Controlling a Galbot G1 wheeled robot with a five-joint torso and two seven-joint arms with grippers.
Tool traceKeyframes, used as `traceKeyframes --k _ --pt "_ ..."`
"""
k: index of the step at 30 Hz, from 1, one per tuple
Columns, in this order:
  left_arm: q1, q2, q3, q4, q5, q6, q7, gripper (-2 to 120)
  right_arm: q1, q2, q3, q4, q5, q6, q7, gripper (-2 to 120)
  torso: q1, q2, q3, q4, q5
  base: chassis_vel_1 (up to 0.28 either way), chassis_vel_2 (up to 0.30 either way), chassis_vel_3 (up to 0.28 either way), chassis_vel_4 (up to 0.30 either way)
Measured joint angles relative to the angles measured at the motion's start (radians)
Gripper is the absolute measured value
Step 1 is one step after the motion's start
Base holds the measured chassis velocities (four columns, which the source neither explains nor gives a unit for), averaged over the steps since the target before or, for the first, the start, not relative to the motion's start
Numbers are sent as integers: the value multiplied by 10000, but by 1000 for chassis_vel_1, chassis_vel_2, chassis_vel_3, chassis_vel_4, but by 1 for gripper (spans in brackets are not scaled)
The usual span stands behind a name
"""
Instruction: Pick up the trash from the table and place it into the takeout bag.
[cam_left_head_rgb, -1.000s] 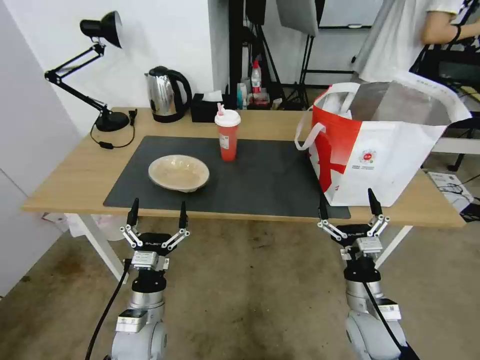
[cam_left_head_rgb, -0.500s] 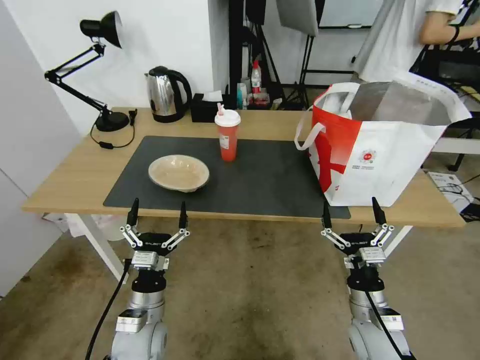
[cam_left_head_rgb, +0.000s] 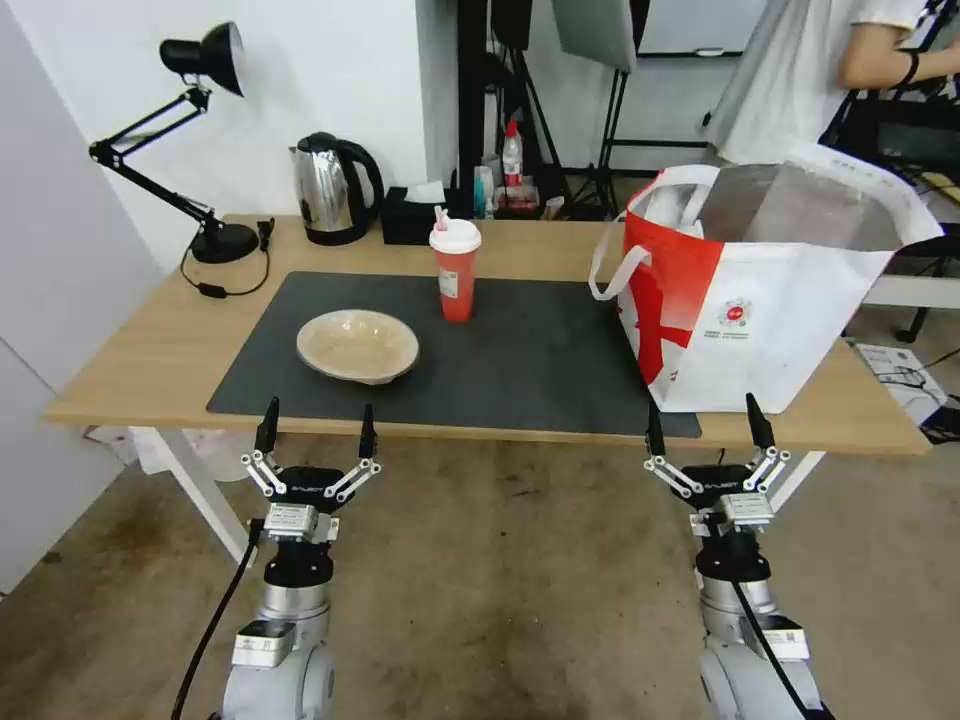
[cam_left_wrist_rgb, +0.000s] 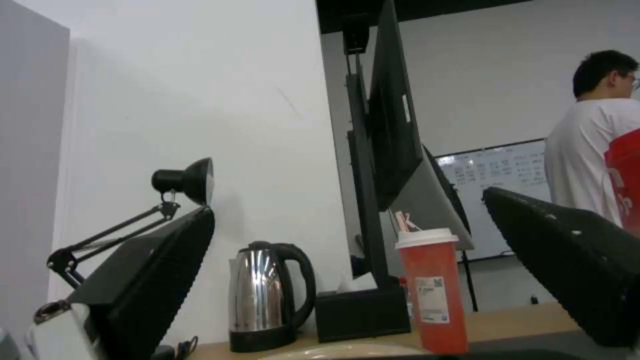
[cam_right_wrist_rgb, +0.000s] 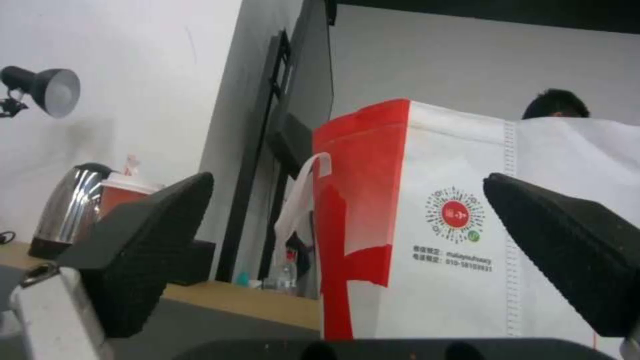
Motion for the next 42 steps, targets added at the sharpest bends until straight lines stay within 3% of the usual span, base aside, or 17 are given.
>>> traceKeyframes --k 12,25,34,37,42 --pt "21 -3 9 0 12 1 8 100 820 -1085 -1283 973 917 -1473 -1046 100 0 -2 0 1 0 0 0 0 0" --pt "31 -3 4 -9 33 0 13 100 1811 -1837 -3153 1246 1629 -2592 -1224 100 2 -2 0 0 0 0 0 0 0" --pt "54 -3 11 -37 46 -1 19 100 2675 -2616 -3743 1249 2867 -4290 -1317 100 1 -2 1 0 0 0 0 0 0" --pt "55 -4 8 -47 52 -3 20 100 3210 -3068 -4005 1365 3922 -5647 -1397 100 2 -2 0 0 -1 0 0 0 0" --pt "48 -4 -8 -68 54 -3 20 100 4085 -3370 -4302 1283 4674 -6491 -1288 100 1 -1 1 0 -1 0 0 0 0"
